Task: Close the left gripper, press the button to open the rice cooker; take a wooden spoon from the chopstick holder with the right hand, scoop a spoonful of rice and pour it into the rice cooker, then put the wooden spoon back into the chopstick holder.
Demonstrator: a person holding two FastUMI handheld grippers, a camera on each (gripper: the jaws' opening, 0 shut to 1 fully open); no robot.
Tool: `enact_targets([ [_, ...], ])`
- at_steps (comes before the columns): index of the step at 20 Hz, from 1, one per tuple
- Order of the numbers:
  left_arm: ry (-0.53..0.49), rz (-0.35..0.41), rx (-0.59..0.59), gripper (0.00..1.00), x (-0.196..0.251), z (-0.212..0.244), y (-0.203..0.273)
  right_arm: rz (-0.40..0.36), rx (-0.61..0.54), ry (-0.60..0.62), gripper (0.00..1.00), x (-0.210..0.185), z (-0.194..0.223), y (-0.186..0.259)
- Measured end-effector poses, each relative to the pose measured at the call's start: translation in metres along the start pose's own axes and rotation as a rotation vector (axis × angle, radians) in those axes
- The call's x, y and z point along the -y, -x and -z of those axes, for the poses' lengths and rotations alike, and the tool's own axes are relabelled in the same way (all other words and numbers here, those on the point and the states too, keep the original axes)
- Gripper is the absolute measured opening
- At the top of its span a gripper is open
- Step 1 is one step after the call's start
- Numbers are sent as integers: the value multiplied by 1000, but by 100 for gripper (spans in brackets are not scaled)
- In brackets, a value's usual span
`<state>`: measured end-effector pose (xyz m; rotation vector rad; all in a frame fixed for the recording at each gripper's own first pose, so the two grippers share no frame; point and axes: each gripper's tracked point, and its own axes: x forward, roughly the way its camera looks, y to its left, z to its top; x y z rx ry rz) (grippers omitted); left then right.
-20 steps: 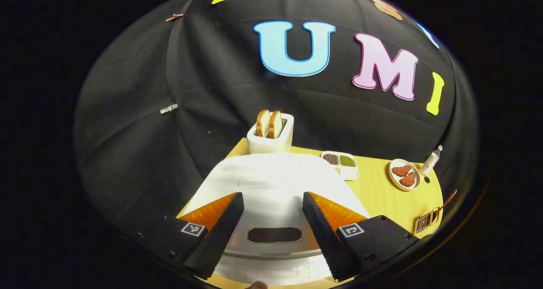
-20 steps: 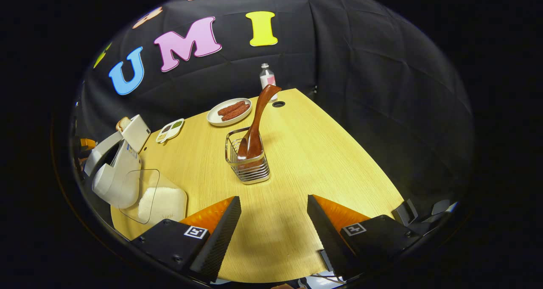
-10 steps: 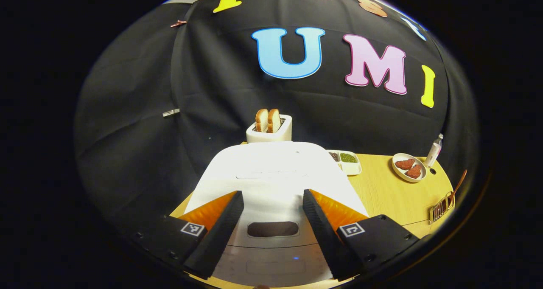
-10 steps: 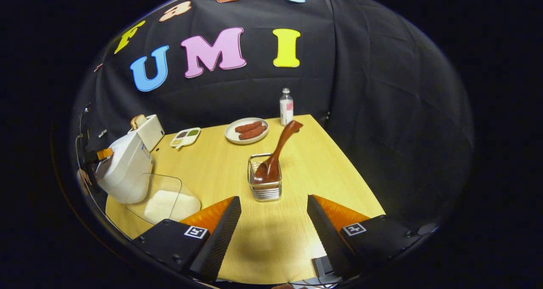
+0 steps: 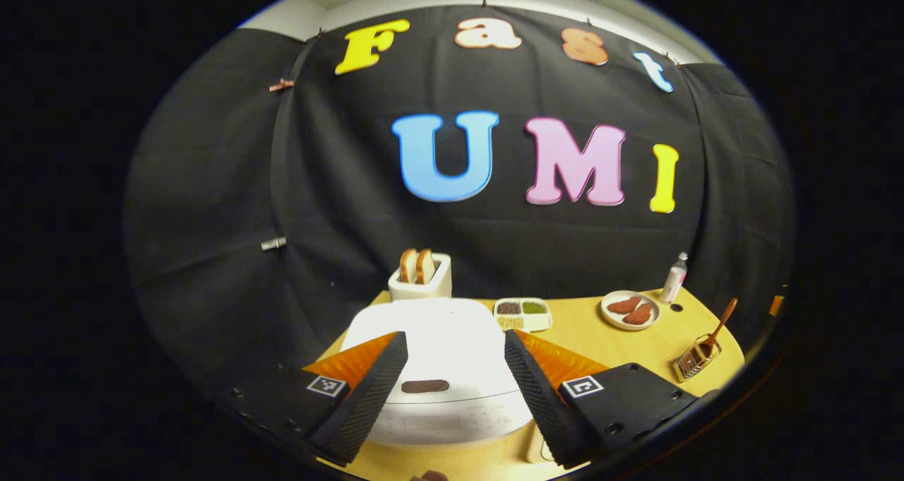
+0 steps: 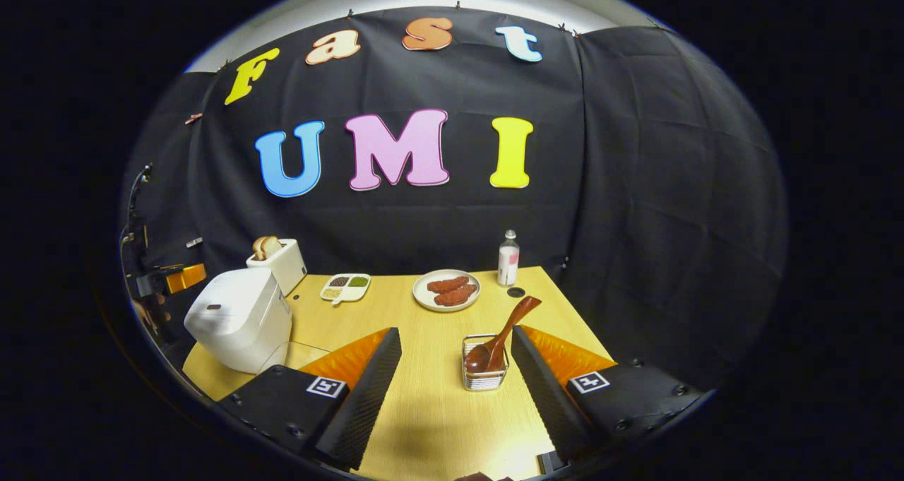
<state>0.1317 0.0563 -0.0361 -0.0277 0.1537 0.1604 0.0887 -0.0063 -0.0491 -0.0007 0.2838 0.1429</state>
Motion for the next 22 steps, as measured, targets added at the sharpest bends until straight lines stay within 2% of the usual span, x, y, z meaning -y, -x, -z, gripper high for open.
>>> enact_targets([
  [3, 94, 86, 1, 95, 35, -12, 62, 23, 55, 41, 99, -8, -18, 18],
  [7, -20, 151, 74, 95, 59, -23, 114, -2, 104, 38, 99, -14, -20, 47],
  [8, -24, 153, 78, 95, 64, -23, 122, -9, 107, 46, 99, -11, -17, 52],
  [10, 45, 161, 70, 95, 78, -22, 139, -26, 116, 57, 99, -2, -12, 62],
  [13, 124, 120, 66, 95, 85, -23, 154, -48, 141, 52, 99, 14, -14, 74],
  [16, 131, 53, 52, 95, 85, -21, 171, -68, 138, 87, 98, 31, -10, 85],
  [22, 146, 35, 81, 95, 93, -30, 194, -80, 168, 55, 99, 46, -15, 111],
])
